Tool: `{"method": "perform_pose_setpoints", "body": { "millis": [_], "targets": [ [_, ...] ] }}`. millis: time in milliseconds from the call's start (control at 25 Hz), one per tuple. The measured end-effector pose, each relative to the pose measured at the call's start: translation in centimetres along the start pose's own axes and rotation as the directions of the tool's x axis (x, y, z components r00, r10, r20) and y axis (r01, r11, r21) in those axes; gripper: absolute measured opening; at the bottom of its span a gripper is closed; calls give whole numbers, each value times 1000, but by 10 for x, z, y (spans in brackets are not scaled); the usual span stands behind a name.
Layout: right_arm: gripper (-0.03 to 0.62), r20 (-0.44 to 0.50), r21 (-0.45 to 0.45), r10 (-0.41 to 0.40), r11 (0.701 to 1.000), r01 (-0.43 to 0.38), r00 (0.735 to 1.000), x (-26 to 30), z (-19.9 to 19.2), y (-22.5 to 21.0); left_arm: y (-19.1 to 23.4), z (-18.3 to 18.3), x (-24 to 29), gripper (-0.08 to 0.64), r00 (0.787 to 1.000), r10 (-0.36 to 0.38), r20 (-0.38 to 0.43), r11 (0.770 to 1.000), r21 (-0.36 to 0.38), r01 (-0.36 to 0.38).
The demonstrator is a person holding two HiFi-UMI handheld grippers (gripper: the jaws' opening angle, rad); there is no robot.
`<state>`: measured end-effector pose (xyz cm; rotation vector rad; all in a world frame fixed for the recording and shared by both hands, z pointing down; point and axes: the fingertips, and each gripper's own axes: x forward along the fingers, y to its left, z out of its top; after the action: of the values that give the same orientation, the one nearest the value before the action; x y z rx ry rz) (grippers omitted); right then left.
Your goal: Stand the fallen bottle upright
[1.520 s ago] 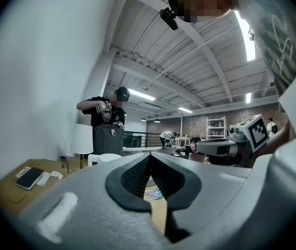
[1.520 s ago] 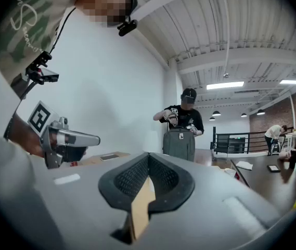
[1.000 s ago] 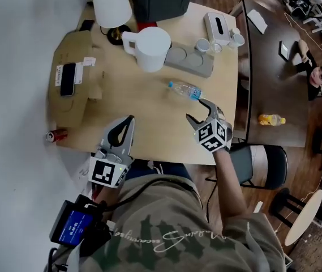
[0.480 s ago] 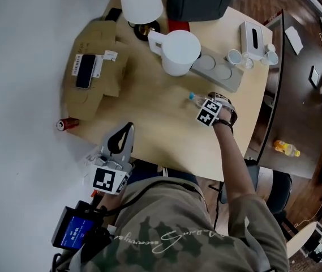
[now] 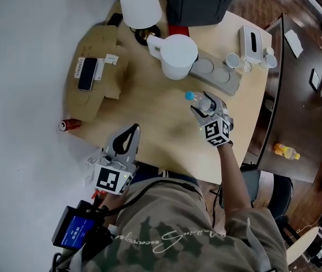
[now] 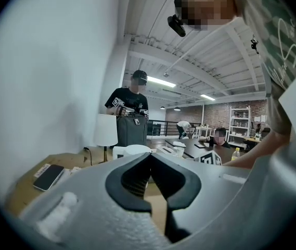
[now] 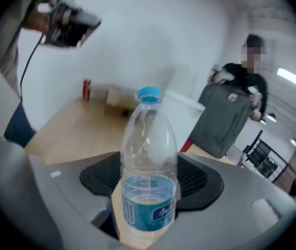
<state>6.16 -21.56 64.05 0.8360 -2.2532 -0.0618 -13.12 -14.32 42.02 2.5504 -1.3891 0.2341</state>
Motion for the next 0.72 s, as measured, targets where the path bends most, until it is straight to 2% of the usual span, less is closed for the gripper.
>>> {"method": "perform_pose_setpoints", "body": {
  "millis": [40, 80, 120, 160, 200, 320, 480, 600, 720],
  "targets": [
    [313, 148, 96, -63, 994, 49, 987, -13, 24, -8, 2, -1, -1, 3, 1000, 1, 2, 1000, 2, -1],
    [313, 258, 201, -120, 977, 68, 959, -21, 35, -12, 3, -3, -3, 3, 1000, 0, 0, 1000, 4, 0],
    [313, 323, 293, -166, 954, 68, 932, -23, 34, -13, 3, -5, -4, 3, 1000, -1, -3, 1000, 6, 1],
    [313, 349, 360, -196, 931, 62, 916, -21, 24, -12, 1, -5, -6, 3, 1000, -5, -7, 1000, 9, 6],
    [313, 350, 401, -214, 914, 60, 912, -16, 10, -8, -2, -3, -6, 3, 1000, -12, -8, 1000, 13, 12],
    [313, 341, 418, -245, 904, 88, 908, -7, -18, 5, -13, 3, -8, 3, 1000, -31, 4, 999, 33, 31],
    [316, 335, 417, -280, 900, 124, 900, -18, -13, 14, -13, -2, -13, 3, 999, -39, 1, 999, 38, 39],
    [318, 305, 411, -273, 902, 132, 913, -18, -18, 18, -16, -4, -14, 3, 999, -51, 5, 998, 31, 50],
    [322, 285, 382, -243, 916, 122, 927, -18, -19, 18, -19, -1, -15, 3, 997, -69, 24, 997, 30, 68]
  ]
}}
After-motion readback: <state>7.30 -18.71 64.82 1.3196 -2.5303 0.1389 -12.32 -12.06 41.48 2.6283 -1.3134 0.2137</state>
